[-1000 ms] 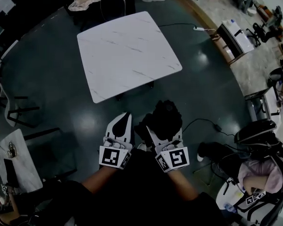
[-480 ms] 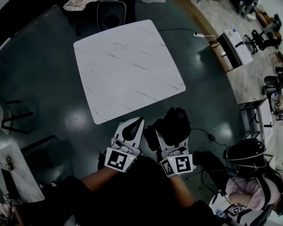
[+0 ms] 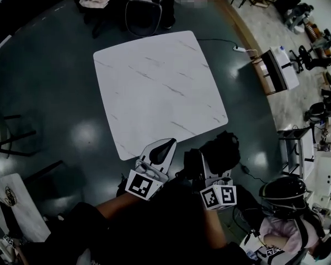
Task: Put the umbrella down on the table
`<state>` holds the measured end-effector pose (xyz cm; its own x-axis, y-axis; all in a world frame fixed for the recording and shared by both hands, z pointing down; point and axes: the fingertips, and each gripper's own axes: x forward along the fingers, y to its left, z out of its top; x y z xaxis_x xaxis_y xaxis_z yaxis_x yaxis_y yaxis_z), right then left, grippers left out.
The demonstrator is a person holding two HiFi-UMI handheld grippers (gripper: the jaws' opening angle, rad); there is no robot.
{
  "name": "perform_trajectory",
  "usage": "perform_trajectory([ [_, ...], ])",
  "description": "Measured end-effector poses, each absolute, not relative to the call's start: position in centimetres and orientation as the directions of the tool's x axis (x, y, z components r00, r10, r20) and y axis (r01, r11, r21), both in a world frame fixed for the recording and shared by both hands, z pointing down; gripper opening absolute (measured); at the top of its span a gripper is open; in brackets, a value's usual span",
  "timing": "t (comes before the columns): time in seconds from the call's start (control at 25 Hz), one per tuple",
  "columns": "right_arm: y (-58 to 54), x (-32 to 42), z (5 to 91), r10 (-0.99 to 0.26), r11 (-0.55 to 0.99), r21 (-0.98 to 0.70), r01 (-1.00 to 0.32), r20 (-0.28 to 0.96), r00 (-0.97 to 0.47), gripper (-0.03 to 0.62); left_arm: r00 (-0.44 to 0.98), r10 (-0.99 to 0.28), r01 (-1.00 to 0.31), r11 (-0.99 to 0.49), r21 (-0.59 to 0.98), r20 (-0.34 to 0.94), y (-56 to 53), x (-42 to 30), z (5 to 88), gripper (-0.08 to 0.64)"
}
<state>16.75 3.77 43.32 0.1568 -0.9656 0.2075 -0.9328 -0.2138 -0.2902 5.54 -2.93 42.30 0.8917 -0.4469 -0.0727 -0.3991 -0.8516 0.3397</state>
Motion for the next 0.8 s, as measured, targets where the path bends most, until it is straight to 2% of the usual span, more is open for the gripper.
perform_trajectory([
  [0.36, 0.8, 19.8, 45.5, -0.941, -0.257, -0.265, -0.929, 0.285, 0.179, 0.334, 0.892, -0.437, -0.377, -0.860, 0.345, -0.115, -5.3, 6.9, 42.5, 0.006],
  [0.6, -4.0, 22.2, 47.4, -0.952, -0.163, -0.283, -0.945, 0.295, 0.076, 0.334, 0.876, -0.474, -0.435, -0.854, 0.284, -0.084, -8.5, 9.5, 43.9, 0.008],
  [0.8, -8.7, 24.6, 49.0, -0.951, -0.074, -0.321, -0.944, 0.308, -0.030, 0.334, 0.827, -0.560, -0.534, -0.814, 0.231, -0.060, -12.6, 11.9, 43.8, 0.006],
])
